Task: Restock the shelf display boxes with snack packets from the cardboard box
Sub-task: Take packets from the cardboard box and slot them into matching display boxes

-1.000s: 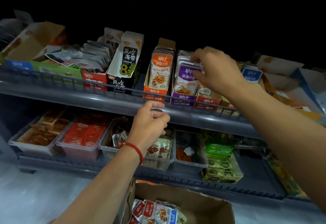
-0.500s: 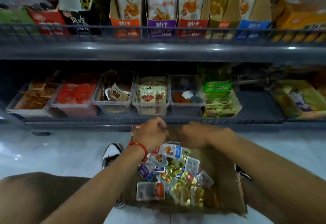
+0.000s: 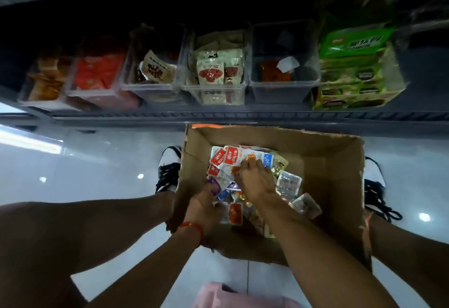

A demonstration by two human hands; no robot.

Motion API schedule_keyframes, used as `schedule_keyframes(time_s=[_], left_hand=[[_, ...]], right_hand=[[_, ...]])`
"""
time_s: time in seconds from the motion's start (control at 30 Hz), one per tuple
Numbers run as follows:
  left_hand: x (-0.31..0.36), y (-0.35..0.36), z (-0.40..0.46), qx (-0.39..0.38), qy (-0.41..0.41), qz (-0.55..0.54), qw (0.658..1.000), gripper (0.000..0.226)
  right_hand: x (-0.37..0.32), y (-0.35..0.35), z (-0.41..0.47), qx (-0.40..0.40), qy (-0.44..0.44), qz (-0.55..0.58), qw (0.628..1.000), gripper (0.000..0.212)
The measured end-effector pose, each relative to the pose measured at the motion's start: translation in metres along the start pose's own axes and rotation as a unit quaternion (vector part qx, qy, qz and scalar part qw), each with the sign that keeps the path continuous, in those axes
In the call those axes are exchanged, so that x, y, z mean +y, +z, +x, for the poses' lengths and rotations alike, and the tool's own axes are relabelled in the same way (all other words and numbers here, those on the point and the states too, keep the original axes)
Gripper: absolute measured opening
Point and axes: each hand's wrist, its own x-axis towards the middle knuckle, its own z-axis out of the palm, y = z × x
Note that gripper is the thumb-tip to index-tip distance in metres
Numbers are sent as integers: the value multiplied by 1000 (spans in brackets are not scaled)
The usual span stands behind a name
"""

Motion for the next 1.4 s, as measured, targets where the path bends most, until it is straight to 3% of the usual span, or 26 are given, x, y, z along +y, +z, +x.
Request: schedule_keyframes(time_s=[0.23,0.33,0.43,0.63,0.73,0.83,0.9,1.0,1.13,1.23,1.4], left_hand=[[0,6,22,39,-51,-40,997,32],[4,9,28,44,-55,-72,995,27],[7,12,29,39,-51,-82,995,38],[10,21,25,28,-54,-104,993,41],[11,26,21,10,-76,-151,986,42],[22,30,11,-40,-98,-289,952,73],[36,30,3,-89,-103,-395,909,74],[56,22,-15,-174,-59,-486,854,47],[71,8,-31,-262,23,-527,808,64],[80,-8,-44,-285,81,-549,781,64],[100,-38,-70,-211,203,-524,800,28]], right_hand=[[-21,50,55,-23,-4,-63,998,82],[-7,57,47,0,-35,-74,997,68],[2,53,29,-19,-51,-50,997,59],[15,29,-20,-50,-43,-27,997,76],[22,6,-45,-24,-25,45,998,69],[21,-22,-72,11,-44,145,988,57],[14,-39,-88,62,-48,217,973,47],[-3,-69,-110,112,-27,323,939,52],[-17,-110,-135,127,14,441,888,48],[-16,-133,-145,159,-10,378,912,47],[-11,-188,-158,202,-45,330,921,43]])
